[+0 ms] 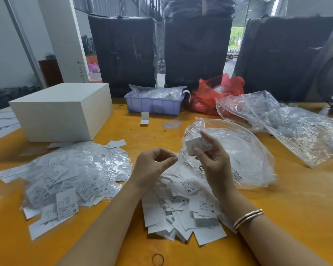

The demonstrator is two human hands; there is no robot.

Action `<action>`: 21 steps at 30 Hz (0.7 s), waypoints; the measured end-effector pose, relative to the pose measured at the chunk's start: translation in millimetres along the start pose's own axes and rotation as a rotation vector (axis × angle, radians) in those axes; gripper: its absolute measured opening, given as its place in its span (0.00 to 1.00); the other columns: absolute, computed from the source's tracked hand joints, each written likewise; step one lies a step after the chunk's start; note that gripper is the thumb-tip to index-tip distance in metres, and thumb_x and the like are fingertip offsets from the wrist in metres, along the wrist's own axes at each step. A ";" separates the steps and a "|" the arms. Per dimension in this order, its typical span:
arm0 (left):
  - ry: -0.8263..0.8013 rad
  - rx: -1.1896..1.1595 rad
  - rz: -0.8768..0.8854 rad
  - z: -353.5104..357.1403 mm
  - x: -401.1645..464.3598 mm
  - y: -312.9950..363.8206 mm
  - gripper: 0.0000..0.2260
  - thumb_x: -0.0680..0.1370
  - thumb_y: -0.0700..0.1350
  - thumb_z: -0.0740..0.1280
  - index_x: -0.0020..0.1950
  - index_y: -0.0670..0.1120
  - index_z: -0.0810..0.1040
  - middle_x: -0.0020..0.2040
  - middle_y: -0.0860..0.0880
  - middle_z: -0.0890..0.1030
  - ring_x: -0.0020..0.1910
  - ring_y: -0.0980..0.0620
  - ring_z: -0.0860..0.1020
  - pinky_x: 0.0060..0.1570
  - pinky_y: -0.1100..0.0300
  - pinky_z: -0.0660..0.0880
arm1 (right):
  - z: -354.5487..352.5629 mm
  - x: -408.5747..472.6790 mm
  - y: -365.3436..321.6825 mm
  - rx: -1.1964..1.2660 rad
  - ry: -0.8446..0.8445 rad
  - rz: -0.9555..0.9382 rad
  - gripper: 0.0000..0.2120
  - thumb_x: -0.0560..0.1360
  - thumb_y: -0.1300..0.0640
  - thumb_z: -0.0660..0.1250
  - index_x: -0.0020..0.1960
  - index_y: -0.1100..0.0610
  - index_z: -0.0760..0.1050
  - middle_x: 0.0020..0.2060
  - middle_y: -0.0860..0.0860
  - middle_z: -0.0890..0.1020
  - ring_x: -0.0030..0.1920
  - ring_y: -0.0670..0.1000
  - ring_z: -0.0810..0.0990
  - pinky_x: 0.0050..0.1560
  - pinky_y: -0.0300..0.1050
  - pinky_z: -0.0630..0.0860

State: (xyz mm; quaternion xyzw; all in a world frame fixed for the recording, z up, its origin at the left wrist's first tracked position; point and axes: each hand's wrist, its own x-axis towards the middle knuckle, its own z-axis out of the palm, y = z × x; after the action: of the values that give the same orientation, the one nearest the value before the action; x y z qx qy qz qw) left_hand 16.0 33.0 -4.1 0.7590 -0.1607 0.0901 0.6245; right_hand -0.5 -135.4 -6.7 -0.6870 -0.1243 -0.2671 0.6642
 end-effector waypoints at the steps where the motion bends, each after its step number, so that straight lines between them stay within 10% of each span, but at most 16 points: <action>1: 0.002 0.013 0.009 -0.3 0.0 -0.5 0.04 0.70 0.42 0.75 0.39 0.49 0.82 0.33 0.57 0.82 0.34 0.62 0.77 0.37 0.70 0.73 | -0.9 0.8 0.0 0.073 0.008 0.037 0.25 0.74 0.70 0.64 0.61 0.44 0.69 0.50 0.57 0.81 0.48 0.51 0.82 0.48 0.40 0.79; 11: 0.010 0.182 0.102 -3.6 -0.4 -2.9 0.05 0.71 0.44 0.74 0.45 0.48 0.81 0.34 0.55 0.79 0.32 0.63 0.74 0.35 0.68 0.72 | -6.9 5.9 5.0 0.037 -0.019 0.095 0.05 0.72 0.66 0.69 0.41 0.56 0.77 0.33 0.53 0.79 0.34 0.49 0.74 0.36 0.39 0.72; 21: 0.014 0.239 0.150 -4.5 -0.8 -0.5 0.06 0.71 0.42 0.74 0.45 0.50 0.80 0.34 0.57 0.78 0.31 0.64 0.74 0.34 0.71 0.71 | -9.8 2.5 1.0 -0.490 -0.162 -0.301 0.06 0.73 0.69 0.66 0.49 0.63 0.80 0.35 0.44 0.78 0.35 0.39 0.76 0.33 0.28 0.70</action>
State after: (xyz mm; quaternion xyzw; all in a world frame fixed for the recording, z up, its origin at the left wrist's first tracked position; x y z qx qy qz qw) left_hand 15.8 37.6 -3.9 0.8131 -0.2009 0.1601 0.5223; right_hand 0.1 -145.5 -6.5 -0.8199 -0.2090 -0.3289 0.4194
